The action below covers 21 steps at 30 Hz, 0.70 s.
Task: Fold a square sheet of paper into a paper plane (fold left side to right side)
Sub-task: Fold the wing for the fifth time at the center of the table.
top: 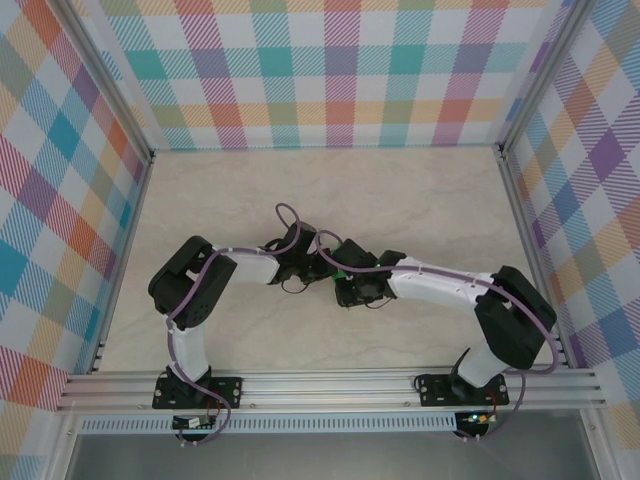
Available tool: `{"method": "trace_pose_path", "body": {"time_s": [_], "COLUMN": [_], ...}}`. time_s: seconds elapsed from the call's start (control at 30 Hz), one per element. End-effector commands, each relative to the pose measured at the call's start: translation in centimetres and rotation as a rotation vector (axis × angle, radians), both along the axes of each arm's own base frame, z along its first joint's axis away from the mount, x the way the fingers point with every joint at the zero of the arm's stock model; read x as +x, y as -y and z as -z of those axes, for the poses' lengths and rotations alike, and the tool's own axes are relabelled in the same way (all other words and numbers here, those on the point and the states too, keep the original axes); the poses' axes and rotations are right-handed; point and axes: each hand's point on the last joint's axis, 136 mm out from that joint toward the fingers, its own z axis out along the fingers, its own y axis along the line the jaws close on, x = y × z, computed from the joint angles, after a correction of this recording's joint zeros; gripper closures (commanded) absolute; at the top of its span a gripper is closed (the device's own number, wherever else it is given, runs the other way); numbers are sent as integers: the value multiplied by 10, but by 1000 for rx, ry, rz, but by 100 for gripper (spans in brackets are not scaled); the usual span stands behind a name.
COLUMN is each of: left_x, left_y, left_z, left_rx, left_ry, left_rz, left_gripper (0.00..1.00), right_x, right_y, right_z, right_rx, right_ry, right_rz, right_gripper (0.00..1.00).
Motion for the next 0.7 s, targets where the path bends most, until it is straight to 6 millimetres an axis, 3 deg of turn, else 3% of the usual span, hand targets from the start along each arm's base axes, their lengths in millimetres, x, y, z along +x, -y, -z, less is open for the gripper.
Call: {"method": "trace_pose_path", "body": {"time_s": [0.0, 0.67], "left_x": [9, 9], "left_y": [-5, -5], "left_z": [4, 4], "left_rx": [23, 31], "left_ry": [5, 7], "left_rz": [-7, -3], "left_gripper": [100, 100], "right_x": [3, -5], "right_y": [-2, 0], "right_z": [5, 23], "right_rx": [-60, -169], "right_ry": [10, -7], "right_rz": [-27, -51], "right_gripper": [71, 82]}}
